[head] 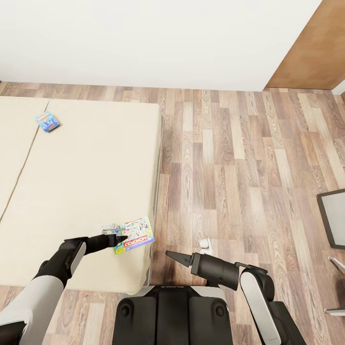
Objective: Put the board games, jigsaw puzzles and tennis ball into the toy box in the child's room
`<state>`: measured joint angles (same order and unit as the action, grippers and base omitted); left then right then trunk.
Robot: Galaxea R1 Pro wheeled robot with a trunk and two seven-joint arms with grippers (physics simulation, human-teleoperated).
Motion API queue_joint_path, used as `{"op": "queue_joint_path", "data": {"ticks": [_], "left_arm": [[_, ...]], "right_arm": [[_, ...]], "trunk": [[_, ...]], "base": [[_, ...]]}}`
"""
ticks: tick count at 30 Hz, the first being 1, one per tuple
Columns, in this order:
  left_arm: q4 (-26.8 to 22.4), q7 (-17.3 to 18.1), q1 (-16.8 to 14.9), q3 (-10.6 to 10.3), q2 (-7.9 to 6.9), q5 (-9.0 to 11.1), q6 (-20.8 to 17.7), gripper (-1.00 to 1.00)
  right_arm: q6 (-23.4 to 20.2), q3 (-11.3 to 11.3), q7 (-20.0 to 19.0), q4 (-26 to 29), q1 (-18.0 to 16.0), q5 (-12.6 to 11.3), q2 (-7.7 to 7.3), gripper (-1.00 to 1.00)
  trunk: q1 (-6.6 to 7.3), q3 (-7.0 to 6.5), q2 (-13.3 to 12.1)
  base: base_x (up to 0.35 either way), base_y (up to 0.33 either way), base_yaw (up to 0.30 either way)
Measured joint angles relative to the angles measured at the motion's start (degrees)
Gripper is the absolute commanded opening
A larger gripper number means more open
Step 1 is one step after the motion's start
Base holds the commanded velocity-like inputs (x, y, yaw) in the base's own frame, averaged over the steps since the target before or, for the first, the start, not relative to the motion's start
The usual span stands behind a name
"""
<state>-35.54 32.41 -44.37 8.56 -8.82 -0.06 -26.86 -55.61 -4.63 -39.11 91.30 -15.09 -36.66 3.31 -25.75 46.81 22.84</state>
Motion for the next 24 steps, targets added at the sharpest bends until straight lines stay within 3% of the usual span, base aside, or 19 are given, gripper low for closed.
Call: {"op": "queue_joint_path", "data": {"ticks": [24], "left_arm": [[0.0, 1.46, 0.02, 0.09, 0.0, 0.07, 0.1, 1.0]], "right_arm": [[0.0, 0.0, 0.0, 0.0, 0.0, 0.01, 0.0, 1.0]], "trunk": [[0.0, 0.0, 0.0]], "base": [[0.0, 0.0, 0.0]]}}
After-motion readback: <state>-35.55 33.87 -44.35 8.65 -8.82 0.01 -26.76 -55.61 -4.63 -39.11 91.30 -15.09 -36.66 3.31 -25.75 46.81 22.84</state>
